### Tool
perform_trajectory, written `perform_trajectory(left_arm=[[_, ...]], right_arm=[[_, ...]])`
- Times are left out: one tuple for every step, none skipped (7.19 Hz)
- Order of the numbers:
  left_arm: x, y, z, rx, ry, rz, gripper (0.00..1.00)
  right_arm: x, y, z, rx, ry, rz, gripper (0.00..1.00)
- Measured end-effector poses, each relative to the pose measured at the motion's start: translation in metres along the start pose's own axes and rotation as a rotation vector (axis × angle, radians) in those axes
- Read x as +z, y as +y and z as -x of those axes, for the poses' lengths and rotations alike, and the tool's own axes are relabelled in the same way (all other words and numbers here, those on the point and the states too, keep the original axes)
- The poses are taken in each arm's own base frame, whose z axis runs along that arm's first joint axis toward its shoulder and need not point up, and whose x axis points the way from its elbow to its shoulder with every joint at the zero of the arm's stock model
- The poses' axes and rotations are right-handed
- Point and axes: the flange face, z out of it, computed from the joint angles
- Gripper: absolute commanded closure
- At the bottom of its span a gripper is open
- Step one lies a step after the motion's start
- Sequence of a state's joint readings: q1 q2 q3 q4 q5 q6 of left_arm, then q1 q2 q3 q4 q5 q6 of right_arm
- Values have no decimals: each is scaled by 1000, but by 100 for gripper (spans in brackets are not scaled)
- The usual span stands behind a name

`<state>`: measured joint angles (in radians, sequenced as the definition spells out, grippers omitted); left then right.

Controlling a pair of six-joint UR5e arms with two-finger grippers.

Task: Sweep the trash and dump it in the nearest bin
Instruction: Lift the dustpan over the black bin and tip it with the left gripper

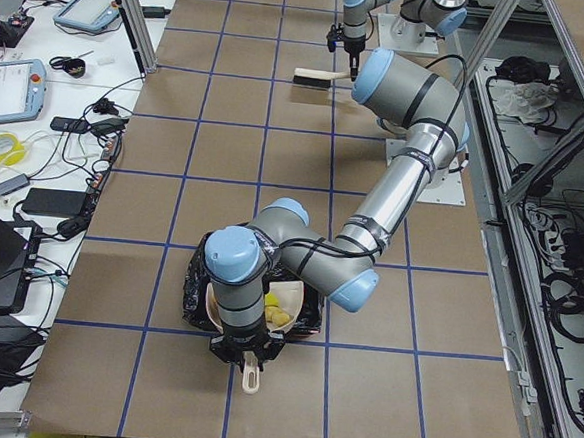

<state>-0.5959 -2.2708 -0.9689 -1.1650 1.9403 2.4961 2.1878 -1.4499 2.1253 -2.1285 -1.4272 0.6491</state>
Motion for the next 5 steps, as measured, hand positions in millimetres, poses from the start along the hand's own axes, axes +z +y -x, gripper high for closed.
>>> perform_trajectory(left_arm=[[-11,-22,10,35,44,51,100],[-20,-37,14,54,85,91,100],[-28,-40,11,37,120,142,100],[-34,-39,9,-6,150,204,100],[-39,-43,10,-31,163,244,100]], right_arm=[[2,1,-1,1,4,2,100],[6,3,-4,0,8,2,100],[9,5,-6,-2,6,-3,100],[11,5,-7,-2,2,-7,100],[11,5,-7,-5,0,-11,100]])
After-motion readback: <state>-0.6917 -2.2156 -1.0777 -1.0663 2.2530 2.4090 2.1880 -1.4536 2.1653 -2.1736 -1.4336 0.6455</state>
